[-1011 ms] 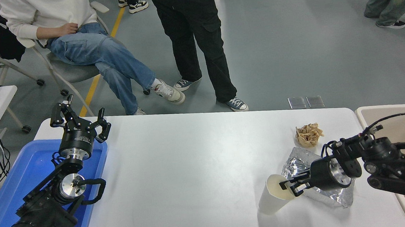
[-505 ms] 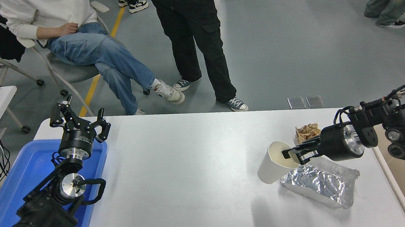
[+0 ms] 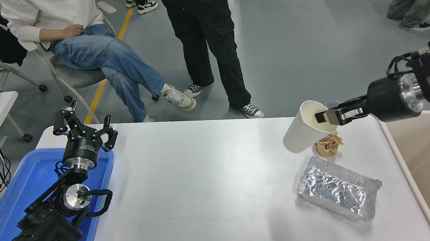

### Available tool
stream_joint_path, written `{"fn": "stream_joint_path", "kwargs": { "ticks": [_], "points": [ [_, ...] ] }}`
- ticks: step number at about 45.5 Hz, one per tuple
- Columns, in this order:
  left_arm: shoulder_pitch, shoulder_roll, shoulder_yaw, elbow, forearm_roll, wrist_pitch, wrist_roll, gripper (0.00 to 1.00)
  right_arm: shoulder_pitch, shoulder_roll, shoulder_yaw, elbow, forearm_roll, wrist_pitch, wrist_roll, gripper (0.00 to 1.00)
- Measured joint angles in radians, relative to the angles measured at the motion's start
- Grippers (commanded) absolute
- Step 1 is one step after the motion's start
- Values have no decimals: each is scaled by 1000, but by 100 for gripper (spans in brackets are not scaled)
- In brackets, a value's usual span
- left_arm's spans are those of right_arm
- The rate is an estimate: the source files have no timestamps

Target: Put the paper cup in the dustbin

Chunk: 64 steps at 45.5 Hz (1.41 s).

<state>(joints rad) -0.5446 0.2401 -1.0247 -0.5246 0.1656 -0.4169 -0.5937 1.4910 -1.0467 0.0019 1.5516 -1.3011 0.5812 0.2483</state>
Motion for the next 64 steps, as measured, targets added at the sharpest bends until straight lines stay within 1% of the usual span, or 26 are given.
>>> {"fn": "stream_joint_path", "kwargs": {
  "ticks": [19, 26, 36, 50, 64],
  "points": [
    [0, 0, 0, 0, 0, 0, 0, 100, -13, -50, 29, -7, 6, 20, 0, 0],
    [0, 0, 0, 0, 0, 0, 0, 100, -26, -61, 34, -22, 24, -3, 0, 0],
    [0, 0, 0, 0, 0, 0, 0, 100, -59, -76, 37, -74, 104, -53, 6, 0],
    [0, 0, 0, 0, 0, 0, 0, 100, -146, -87, 39, -221, 305, -130, 52, 0],
    [0, 0, 0, 0, 0, 0, 0, 100, -300, -77, 42, -364, 609, -225, 92, 0]
  ]
}}
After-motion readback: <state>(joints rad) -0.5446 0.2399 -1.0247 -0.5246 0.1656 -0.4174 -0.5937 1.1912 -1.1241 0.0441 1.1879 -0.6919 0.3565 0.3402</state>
